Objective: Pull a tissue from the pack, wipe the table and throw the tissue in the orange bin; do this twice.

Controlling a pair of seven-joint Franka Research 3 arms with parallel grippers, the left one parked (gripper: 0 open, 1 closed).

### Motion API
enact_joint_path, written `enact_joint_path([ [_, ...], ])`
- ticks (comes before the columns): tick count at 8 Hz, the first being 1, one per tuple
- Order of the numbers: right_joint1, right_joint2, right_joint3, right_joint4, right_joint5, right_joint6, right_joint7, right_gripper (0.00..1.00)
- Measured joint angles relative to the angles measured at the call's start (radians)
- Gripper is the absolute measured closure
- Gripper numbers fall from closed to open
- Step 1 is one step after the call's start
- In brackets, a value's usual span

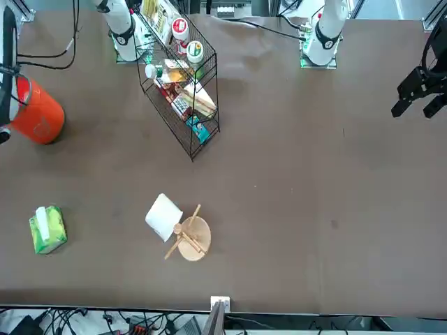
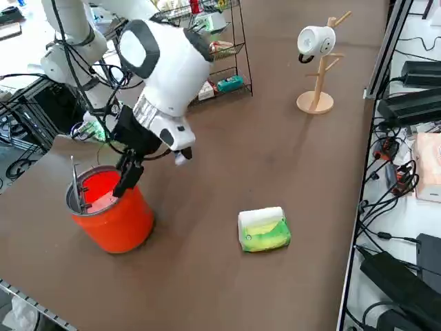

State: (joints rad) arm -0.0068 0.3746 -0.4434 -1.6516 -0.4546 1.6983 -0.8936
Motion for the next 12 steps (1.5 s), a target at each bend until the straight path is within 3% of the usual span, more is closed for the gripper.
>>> enact_joint_path([
  [2,0.015,0.045,0.042,0.113,0.14,0.018,-0.009,0.0],
  [4,0.035,0.136,0.062,0.203,0.269,0.091,-0.009,0.0],
  [9,0.037,0.366,0.065,0.295,0.299,0.499,-0.003,0.02],
  [12,0.036,0.433,0.064,0.305,0.334,0.625,0.038,0.04],
])
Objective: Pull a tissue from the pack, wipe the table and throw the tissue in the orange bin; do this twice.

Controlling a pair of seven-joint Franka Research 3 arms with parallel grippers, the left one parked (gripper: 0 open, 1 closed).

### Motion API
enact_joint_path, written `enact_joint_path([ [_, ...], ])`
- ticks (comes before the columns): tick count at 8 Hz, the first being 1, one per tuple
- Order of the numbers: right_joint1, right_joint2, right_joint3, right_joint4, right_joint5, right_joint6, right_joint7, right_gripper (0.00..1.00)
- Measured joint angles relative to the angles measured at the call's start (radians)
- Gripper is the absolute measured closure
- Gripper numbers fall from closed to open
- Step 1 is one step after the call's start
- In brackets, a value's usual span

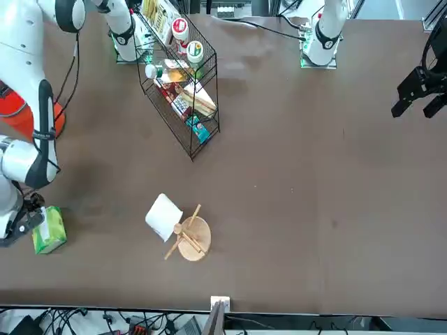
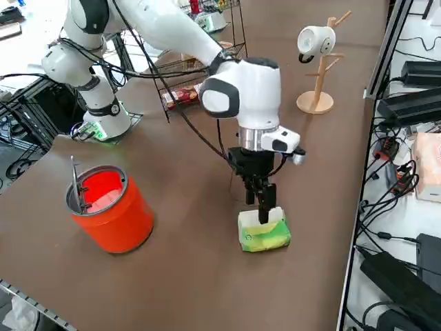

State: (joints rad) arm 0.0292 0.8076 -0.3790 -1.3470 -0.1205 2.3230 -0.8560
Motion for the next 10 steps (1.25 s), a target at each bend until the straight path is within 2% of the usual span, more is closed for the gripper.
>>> enact_joint_path([
  [3,0.0,0.016,-0.001,0.001,0.12,0.018,0.015,0.08],
  [6,0.0,0.045,-0.001,0.0,0.133,0.02,0.048,0.19],
  [7,0.0,0.049,0.0,0.0,0.133,0.022,0.05,0.24],
  [8,0.0,0.049,-0.001,0.001,0.133,0.022,0.051,0.37],
  [9,0.0,0.049,-0.001,0.003,0.132,0.022,0.051,0.43],
  [10,0.0,0.049,-0.001,0.008,0.132,0.022,0.051,0.55],
])
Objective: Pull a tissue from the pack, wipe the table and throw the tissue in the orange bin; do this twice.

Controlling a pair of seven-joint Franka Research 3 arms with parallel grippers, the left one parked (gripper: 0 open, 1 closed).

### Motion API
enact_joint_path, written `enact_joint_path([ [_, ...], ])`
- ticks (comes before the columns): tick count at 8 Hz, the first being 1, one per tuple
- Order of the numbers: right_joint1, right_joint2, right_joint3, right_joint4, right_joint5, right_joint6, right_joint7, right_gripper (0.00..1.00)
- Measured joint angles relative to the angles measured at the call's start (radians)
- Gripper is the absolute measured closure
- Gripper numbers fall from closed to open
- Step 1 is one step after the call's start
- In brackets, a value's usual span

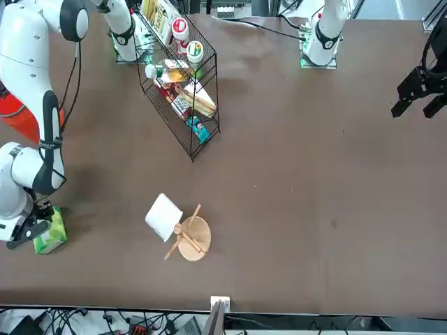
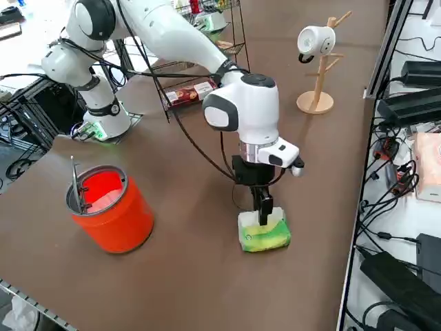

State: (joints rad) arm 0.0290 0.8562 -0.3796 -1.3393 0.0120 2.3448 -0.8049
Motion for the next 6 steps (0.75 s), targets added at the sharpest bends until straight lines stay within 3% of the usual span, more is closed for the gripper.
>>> enact_joint_path([
  [1,0.0,0.0,0.0,0.005,0.0,0.0,0.0,0.61],
  [2,0.001,0.0,0.0,0.007,0.0,0.0,0.0,0.85],
  [6,0.006,-0.012,0.0,0.017,0.0,-0.02,0.0,0.99],
])
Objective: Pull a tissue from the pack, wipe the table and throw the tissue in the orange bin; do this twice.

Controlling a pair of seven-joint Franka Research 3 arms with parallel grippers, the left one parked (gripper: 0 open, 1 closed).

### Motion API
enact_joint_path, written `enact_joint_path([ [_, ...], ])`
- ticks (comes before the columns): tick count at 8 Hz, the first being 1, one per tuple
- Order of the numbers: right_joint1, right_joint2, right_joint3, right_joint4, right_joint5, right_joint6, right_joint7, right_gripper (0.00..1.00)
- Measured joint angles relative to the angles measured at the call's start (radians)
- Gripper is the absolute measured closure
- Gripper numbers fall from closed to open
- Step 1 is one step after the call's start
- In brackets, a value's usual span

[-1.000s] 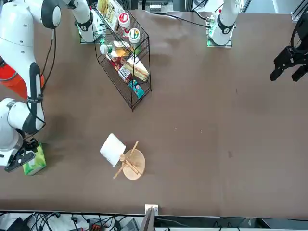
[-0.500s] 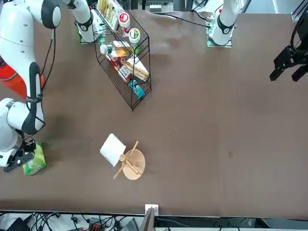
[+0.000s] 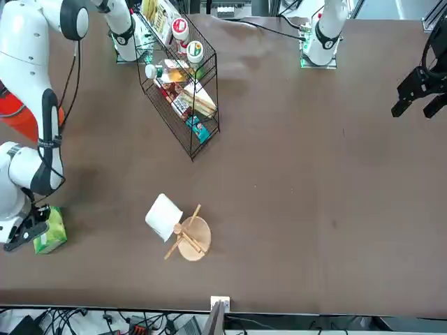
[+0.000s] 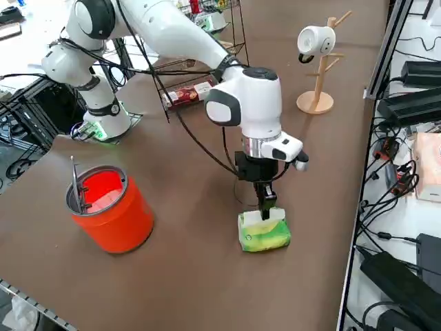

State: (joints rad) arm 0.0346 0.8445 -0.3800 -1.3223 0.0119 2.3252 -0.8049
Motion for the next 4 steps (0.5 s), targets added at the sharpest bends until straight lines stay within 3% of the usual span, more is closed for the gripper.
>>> enact_joint_path([
  [2,0.002,-0.039,-0.008,0.017,0.0,-0.075,0.0,0.99],
  [4,0.003,-0.129,-0.015,0.029,-0.002,-0.177,0.0,0.99],
])
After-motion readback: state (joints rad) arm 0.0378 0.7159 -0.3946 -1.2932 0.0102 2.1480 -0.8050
